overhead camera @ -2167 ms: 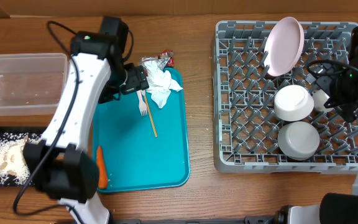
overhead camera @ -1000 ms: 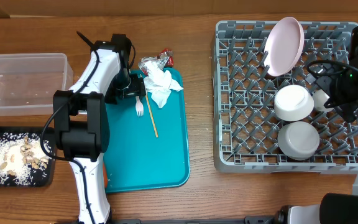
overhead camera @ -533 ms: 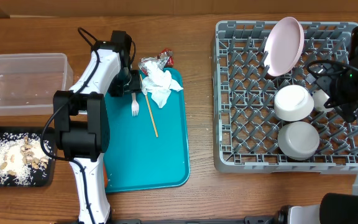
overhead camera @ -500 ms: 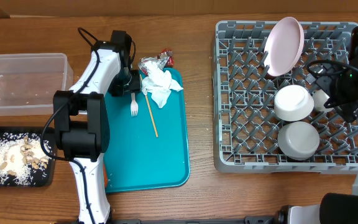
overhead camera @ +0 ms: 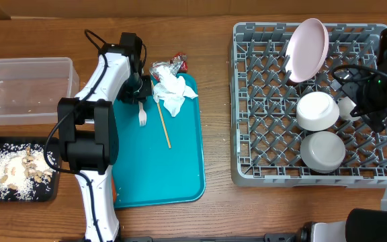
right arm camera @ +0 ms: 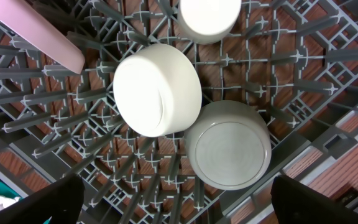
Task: Sort waste into correct bins and load items into the dishwasher rack
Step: 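Close the left gripper on the white fork and lift it, then carry the fork right with the left gripper over the dish rack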
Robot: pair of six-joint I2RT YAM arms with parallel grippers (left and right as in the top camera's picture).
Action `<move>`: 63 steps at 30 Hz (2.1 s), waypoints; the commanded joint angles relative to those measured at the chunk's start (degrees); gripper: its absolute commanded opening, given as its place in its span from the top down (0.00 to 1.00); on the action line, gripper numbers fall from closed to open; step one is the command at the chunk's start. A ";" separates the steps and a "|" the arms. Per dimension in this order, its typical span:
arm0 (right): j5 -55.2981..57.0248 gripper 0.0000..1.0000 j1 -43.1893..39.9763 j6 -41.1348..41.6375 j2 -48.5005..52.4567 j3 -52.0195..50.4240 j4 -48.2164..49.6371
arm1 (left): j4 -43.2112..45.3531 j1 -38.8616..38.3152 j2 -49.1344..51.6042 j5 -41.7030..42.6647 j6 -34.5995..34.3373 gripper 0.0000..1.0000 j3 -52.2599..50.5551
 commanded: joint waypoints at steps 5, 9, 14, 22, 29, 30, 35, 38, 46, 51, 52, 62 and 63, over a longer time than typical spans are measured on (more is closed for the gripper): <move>-0.13 0.00 -0.17 -0.13 -0.17 -0.20 0.22 | -9.57 0.00 2.12 0.92 -0.44 0.96 11.32; -0.13 0.00 -0.17 -0.13 -0.17 -0.20 0.22 | -16.22 0.79 2.12 0.92 -1.97 0.96 22.14; -0.13 0.00 -0.17 -0.11 -0.17 -0.20 0.22 | -23.04 4.57 2.12 1.16 -7.37 0.96 34.40; -0.13 0.00 -0.17 -0.13 -0.17 -0.20 0.22 | -30.36 15.04 2.12 4.04 -12.39 0.96 41.31; -0.13 0.00 -0.17 -0.13 -0.17 -0.20 0.22 | -32.83 18.01 2.14 7.43 -8.07 0.96 41.20; -0.13 0.00 -0.17 -0.11 -0.17 -0.20 0.22 | -32.85 17.53 2.14 8.57 -7.50 0.96 41.20; -0.13 0.00 -0.17 -0.11 -0.17 -0.20 0.22 | -31.89 13.00 2.14 12.28 -7.10 0.96 41.31; -0.13 0.00 -0.17 -0.11 -0.17 -0.20 0.22 | -30.71 8.52 2.14 14.60 -7.54 0.96 41.31; -0.13 0.00 -0.17 -0.13 -0.17 -0.20 0.22 | -24.13 -6.34 2.14 16.17 -15.61 0.96 41.29; -0.13 0.00 -0.17 -0.11 -0.17 -0.20 0.22 | -14.95 -15.67 2.23 15.96 -20.06 0.96 41.29; -0.13 0.00 -0.17 -0.13 -0.17 -0.20 0.22 | -12.57 -17.33 2.27 15.87 -20.41 0.96 41.27; -0.13 0.00 -0.17 -0.13 -0.17 -0.20 0.22 | 4.35 -26.95 4.00 5.38 -27.93 0.93 40.13; -0.13 0.00 -0.17 -0.13 -0.17 -0.20 0.22 | 5.31 -27.02 4.48 5.42 -28.22 0.93 40.13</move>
